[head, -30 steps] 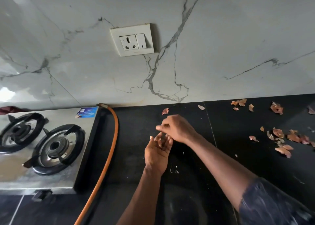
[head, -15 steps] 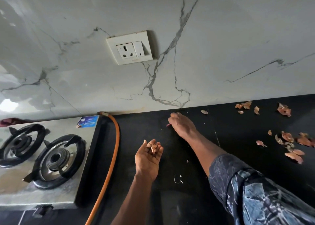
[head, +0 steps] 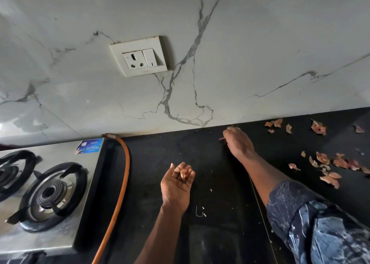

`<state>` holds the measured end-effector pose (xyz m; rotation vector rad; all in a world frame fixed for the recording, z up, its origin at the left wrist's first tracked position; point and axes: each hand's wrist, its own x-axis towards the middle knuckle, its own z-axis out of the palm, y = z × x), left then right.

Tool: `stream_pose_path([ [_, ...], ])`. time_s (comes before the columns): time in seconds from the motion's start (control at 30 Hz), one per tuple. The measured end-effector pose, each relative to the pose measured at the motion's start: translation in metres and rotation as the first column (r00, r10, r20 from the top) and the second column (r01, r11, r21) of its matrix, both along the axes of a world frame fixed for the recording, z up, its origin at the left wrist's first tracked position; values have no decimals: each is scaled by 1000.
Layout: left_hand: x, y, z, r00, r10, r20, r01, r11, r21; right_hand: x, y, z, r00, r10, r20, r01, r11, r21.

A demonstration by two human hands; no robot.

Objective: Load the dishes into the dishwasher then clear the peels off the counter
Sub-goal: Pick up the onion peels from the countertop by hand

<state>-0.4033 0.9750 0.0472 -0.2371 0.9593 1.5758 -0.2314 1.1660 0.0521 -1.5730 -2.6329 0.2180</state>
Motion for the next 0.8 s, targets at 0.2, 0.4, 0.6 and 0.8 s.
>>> stream_pose_path([
  [0.2,13,4,-4,998,0,63,-4,999,52,-10,-44,-3,965,-19,-263,13,1000,-21],
  [0.4,37,3,-18,995,-71,67,66,995,73,-24,-126,21,900,182,-396,-205,979,-15],
  [0.6,60,-4,-15,991,-137,1,137,989,54,-4,-148,32,924,197,-328,-211,977,-9],
  [0.8,75,-3,6,986,-91,138,80,993,83,88,-91,37,916,-171,-363,180,984,-8],
])
